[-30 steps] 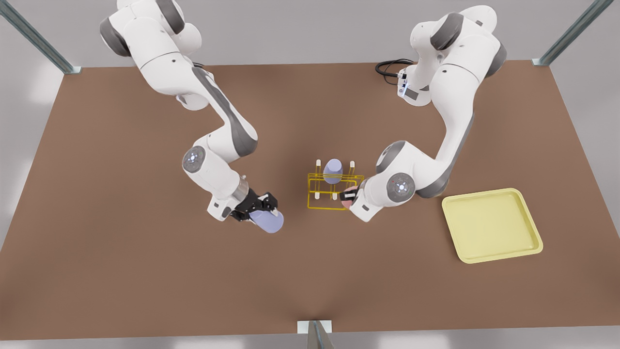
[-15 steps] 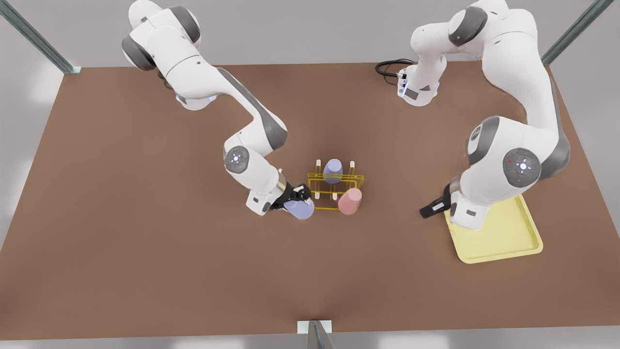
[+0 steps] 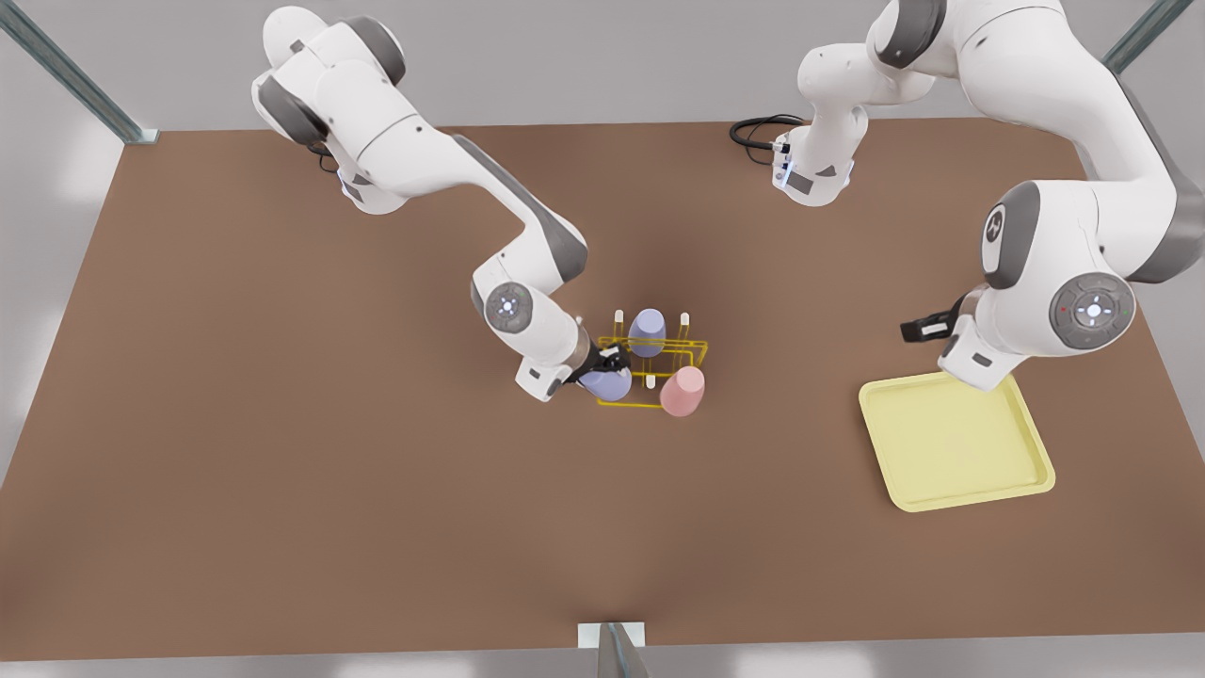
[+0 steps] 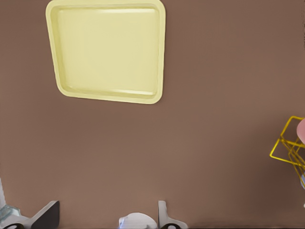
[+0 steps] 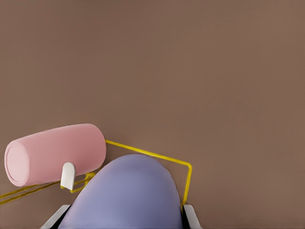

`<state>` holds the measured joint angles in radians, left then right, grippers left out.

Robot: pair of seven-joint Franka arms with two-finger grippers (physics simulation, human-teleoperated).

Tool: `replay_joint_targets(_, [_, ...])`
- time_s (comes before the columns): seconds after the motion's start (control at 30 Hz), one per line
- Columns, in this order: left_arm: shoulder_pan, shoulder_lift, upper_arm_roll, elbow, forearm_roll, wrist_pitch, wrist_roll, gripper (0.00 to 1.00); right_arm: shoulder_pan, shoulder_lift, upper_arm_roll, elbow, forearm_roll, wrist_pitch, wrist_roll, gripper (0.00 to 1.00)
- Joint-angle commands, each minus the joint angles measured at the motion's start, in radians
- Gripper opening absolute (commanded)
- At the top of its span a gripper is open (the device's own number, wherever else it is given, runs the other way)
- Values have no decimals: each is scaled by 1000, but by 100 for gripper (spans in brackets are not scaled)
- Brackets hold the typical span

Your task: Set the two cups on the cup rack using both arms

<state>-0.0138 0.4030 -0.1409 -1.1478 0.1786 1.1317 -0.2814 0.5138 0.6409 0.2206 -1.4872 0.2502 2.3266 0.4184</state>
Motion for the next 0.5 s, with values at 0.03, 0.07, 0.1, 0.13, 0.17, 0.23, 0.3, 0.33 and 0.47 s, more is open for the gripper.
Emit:
replay_joint_targets(0.03, [0,-1,0,-1,-4,-35,350,100,0,8,2,5,-3,-1,83,81])
replay_joint_targets(0.07, [0,-1,0,-1,-4,-35,350,100,0,14,8,10,-3,-1,71,81])
replay_joint_targets(0.1, [0,-1,0,-1,-4,-36,349,100,-1,16,10,11,-2,-1,66,81])
replay_joint_targets(0.13, [0,-3,-2,-1,-4,-38,349,100,-1,17,13,13,-2,-1,51,81])
replay_joint_targets(0.17, [-2,-3,-2,-1,-4,-40,347,100,-1,22,14,18,0,-1,48,81])
replay_joint_targets(0.23, [-5,-4,-3,-1,-4,-49,347,100,-1,25,19,24,1,-1,48,95])
replay_joint_targets(0.3, [-5,-4,-3,-1,-4,-47,347,100,-3,29,20,27,3,-3,46,100])
replay_joint_targets(0.33, [-5,-3,-3,-1,-4,-47,347,100,-3,36,20,36,3,-7,46,100])
replay_joint_targets(0.47, [-6,-3,-3,-1,-4,-47,347,100,-9,37,29,56,4,-10,43,100])
